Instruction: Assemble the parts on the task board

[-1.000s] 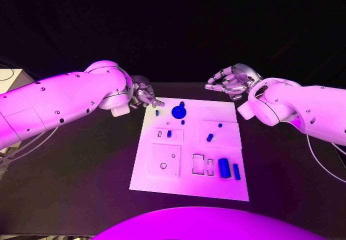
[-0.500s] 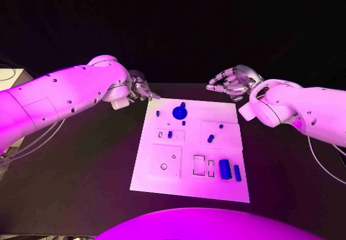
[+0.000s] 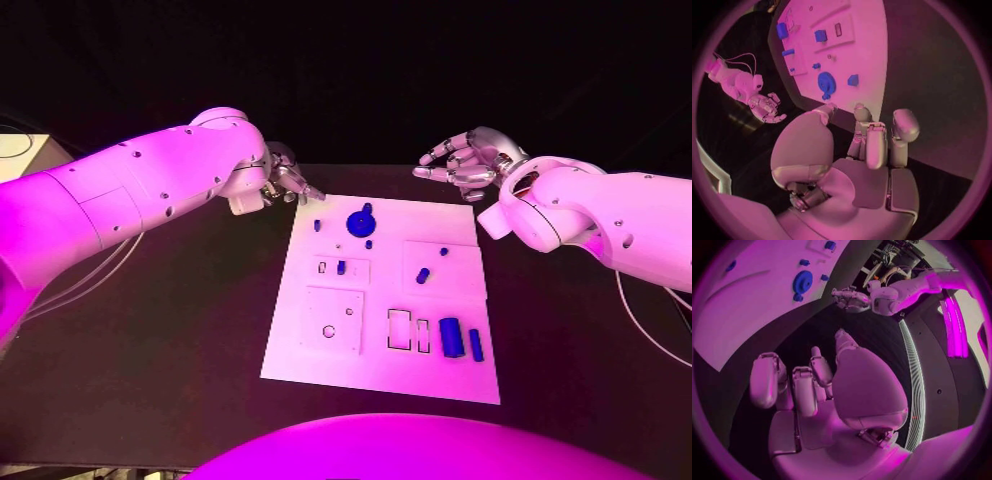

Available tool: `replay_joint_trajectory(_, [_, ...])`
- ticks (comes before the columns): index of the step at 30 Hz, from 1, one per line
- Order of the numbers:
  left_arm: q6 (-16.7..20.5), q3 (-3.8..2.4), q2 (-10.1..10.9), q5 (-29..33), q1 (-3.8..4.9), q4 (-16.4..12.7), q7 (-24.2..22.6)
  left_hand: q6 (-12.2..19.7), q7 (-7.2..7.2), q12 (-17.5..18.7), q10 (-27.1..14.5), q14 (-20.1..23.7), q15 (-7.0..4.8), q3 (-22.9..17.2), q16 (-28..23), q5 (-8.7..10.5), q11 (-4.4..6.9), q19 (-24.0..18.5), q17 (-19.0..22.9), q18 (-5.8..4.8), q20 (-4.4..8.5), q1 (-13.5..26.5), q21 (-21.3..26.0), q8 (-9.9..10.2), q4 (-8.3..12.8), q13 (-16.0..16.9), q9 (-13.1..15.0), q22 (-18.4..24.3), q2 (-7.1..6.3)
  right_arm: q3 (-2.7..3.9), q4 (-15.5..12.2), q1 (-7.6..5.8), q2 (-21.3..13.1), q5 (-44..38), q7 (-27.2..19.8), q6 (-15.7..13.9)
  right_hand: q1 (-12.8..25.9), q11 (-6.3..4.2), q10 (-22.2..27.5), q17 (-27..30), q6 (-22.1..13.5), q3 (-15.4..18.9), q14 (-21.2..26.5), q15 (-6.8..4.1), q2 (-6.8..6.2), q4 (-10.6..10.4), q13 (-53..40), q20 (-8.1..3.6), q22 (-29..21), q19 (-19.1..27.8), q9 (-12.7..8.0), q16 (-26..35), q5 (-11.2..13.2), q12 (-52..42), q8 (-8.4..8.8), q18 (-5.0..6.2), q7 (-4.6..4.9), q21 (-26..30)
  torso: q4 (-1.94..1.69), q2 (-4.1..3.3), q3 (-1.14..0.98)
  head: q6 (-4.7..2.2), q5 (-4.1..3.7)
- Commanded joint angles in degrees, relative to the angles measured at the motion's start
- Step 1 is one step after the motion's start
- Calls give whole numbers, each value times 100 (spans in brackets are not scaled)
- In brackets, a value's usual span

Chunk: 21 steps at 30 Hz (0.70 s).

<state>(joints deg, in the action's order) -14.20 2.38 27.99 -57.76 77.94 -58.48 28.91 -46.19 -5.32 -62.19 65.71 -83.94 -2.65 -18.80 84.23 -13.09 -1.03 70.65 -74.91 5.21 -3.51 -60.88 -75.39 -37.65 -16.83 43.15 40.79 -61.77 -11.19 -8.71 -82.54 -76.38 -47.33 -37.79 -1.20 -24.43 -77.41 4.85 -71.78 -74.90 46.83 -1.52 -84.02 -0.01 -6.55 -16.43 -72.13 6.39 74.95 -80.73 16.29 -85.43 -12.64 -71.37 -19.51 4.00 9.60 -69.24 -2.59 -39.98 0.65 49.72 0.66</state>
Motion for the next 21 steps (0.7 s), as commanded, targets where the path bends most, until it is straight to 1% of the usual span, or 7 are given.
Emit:
replay_joint_trajectory(1, [-333, 18, -63, 25, -10, 69, -132, -28, -1, -20, -24, -286, 30, 32, -13, 26, -13, -15, -338, 95, -39, 37, 11, 11, 3, -5, -9, -3, -1, 2, 22, 2, 17, 150, -293, -204, 20, -8, 323, -439, -62, -42, -235, 43, -3, -7, 394, -6, -9, 177, 18, 184, -43, 389, -4, 145, -7, 450, 0, 5, -5, 7, 7])
replay_joint_trajectory(7, [-350, 60, -144, 63, -32, 169, -161, -28, -1, -16, -28, -285, 30, 33, -13, 26, -12, -21, -337, 97, -39, 38, 16, 11, 3, -12, -9, 5, 0, 2, 41, 1, 34, 329, -511, -429, -8, -16, 1177, 360, -132, -111, 101, 41, -16, -9, 1619, -11, -826, 657, 58, 835, -72, 1533, -39, 361, 0, 1795, 1, 6, -5, 14, 5])
replay_joint_trajectory(8, [-352, 68, -157, 67, -36, 191, -164, -29, 0, -18, -27, -284, 30, 34, -15, 26, -12, -20, -333, 97, -39, 39, 15, 11, 3, -10, -10, 4, 7, 2, 43, 1, 37, 370, -557, -473, -16, 11, 1581, 828, -181, -130, 332, 57, -24, -10, 2082, 2, -1204, 912, 62, 1222, -115, 1997, -36, 455, 11, 2422, 0, 9, -6, 17, 3])
replay_joint_trajectory(10, [-357, 86, -181, 74, -47, 232, -171, -29, 0, -18, -27, -284, 30, 34, -15, 26, -12, -20, -333, 97, -39, 39, 15, 11, 3, -10, -10, 4, 7, 2, 49, 1, 42, 463, -641, -550, -13, 34, 1687, 1520, -227, -176, 698, 82, -42, -11, 2402, 34, -1958, 1354, 93, 1872, -222, 2238, -86, 624, 35, 3636, 1, 9, -7, 19, 1])
replay_joint_trajectory(11, [-357, 90, -185, 75, -49, 240, -173, -29, 0, -18, -27, -284, 30, 34, -15, 26, -12, -20, -333, 97, -39, 39, 15, 11, 3, -10, -10, 4, 7, 2, 50, 1, 42, 482, -657, -563, -14, 52, 1744, 1874, -244, -193, 904, 99, -45, -10, 2509, 46, -2119, 1466, 100, 2211, -241, 2334, -100, 649, 44, 3886, 2, 11, -8, 18, 1])
replay_joint_trajectory(15, [-372, 118, -218, 89, -79, 298, -185, -32, 0, -16, -31, -285, 30, 37, -12, 26, -11, -22, -338, 97, -40, 42, 17, 10, 2, -15, -12, 6, 21, 2, 57, 1, 46, 658, -788, -667, -15, 121, 1970, 3005, -344, -266, 1612, 185, -56, -11, 3004, 118, -2516, 1671, 126, 3479, -273, 2750, -155, 650, 110, 4399, 0, 8, -7, 19, -9])
replay_joint_trajectory(21, [-383, 137, -248, 109, -114, 337, -198, -35, 2, -17, -33, -287, 29, 38, -8, 23, -11, -22, -347, 97, -41, 39, 17, 10, 4, -16, -15, 5, 38, 2, 67, 0, 55, 803, -894, -722, 1, 244, 2178, 3386, -540, -366, 1855, 303, -100, -10, 3938, 255, -3301, 1772, 184, 4499, -290, 3421, -301, 641, 221, 5197, 3, 6, -7, 28, -16])
